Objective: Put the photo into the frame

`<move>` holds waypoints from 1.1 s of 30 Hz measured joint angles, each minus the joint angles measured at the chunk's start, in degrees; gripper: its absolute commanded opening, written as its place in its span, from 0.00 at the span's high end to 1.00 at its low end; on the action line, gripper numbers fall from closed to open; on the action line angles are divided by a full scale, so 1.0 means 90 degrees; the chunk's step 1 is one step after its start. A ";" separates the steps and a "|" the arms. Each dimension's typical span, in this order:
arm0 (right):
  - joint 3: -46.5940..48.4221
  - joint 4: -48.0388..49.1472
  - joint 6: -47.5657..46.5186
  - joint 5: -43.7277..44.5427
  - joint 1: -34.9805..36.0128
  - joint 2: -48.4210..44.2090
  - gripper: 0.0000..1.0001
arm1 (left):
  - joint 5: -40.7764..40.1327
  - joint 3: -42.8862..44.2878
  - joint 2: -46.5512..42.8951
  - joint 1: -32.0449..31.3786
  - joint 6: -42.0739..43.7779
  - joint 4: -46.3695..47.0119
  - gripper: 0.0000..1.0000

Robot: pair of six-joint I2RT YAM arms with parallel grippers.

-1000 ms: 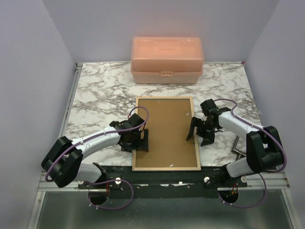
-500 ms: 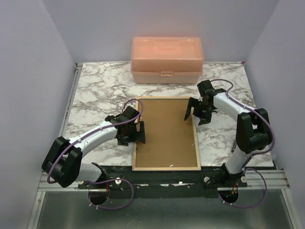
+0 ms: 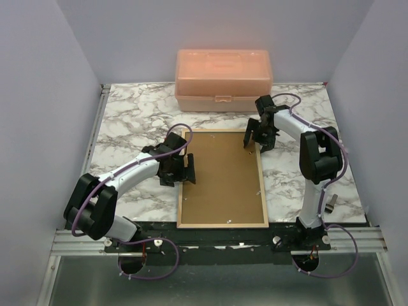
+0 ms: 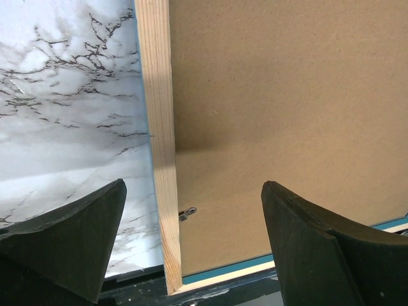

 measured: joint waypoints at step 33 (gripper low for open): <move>-0.0590 0.0121 -0.0024 -0.0034 0.0017 -0.0257 0.41 | 0.0010 -0.0214 0.0214 0.0000 0.0092 0.0080 0.15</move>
